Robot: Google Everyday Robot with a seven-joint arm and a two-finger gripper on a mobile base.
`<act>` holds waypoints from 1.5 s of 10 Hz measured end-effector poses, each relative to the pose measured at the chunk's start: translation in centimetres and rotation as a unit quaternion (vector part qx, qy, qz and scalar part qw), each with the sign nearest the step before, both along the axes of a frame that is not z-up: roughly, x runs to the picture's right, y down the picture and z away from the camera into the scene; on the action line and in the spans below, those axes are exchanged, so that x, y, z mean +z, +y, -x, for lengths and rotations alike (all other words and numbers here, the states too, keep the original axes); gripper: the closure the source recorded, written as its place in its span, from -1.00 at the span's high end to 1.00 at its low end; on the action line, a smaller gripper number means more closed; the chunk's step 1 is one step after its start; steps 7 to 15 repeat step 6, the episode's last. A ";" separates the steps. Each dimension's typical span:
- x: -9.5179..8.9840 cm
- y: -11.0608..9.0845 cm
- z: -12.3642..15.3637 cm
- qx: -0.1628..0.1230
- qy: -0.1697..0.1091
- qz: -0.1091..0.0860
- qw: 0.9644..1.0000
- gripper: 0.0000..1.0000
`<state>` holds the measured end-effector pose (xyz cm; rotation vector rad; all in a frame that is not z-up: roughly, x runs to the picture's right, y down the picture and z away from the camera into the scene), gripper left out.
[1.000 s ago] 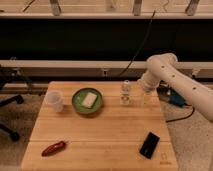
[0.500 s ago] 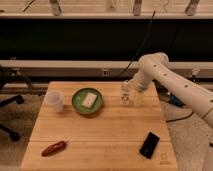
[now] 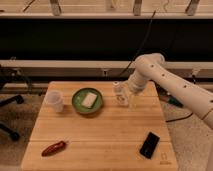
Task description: Knock the bottle over
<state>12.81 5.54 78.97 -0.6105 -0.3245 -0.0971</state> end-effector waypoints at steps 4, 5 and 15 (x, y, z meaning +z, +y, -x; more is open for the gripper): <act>-1.6 1.1 0.2 0.019 -0.017 0.019 1.000 0.60; -1.4 1.0 -0.2 0.017 -0.012 0.015 1.000 0.60; -1.0 0.5 0.0 0.015 -0.013 0.012 1.000 0.60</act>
